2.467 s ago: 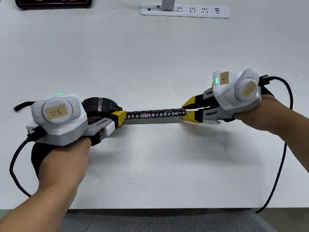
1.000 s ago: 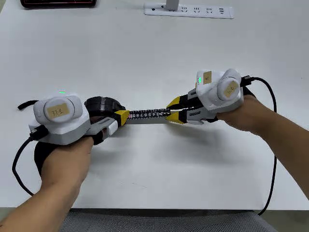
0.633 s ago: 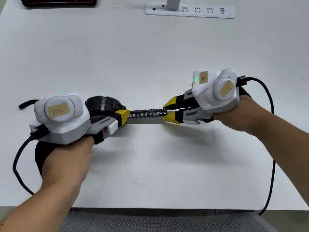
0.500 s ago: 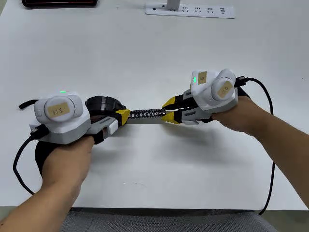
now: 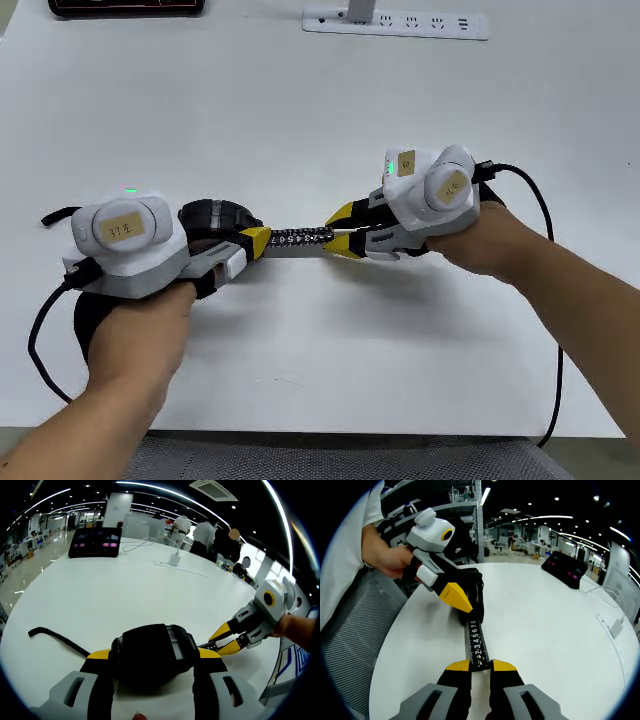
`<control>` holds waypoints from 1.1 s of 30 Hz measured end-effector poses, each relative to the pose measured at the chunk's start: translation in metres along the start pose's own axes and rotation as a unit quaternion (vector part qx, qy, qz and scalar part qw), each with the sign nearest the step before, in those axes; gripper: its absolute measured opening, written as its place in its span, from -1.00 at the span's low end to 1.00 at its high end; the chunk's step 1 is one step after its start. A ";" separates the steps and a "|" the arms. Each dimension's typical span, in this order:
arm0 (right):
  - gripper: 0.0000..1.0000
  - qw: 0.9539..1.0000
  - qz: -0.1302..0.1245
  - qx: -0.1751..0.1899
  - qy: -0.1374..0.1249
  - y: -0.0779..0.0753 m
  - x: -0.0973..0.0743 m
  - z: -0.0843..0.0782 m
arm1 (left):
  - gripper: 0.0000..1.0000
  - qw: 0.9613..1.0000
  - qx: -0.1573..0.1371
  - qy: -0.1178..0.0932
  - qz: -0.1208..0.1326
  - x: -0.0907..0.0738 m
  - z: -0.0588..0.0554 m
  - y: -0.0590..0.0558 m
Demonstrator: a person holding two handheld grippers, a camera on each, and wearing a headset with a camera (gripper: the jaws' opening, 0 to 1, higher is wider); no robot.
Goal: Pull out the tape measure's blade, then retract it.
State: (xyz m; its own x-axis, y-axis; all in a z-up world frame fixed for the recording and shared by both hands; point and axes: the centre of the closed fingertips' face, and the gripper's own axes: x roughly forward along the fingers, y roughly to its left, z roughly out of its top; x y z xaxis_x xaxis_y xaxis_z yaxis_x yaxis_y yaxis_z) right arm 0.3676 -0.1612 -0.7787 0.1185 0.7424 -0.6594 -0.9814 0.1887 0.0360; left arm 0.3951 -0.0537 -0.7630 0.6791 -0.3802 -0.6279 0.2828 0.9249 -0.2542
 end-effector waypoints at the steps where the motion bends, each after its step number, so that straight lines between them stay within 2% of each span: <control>1: -0.82 1.000 0.000 0.000 -0.001 0.000 0.001 0.001 | 0.19 1.000 -0.001 0.000 0.000 0.000 0.000 0.000; 33: -0.81 1.000 0.014 0.004 -0.017 0.005 0.033 0.020 | 0.19 1.000 0.000 0.001 -0.002 0.000 0.000 0.000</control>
State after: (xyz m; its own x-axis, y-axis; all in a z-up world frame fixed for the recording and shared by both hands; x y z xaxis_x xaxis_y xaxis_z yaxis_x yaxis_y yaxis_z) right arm 0.3698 -0.1232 -0.7854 0.0957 0.7695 -0.6314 -0.9833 0.1717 0.0602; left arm 0.3952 -0.0535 -0.7635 0.6769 -0.3845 -0.6276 0.2862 0.9231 -0.2568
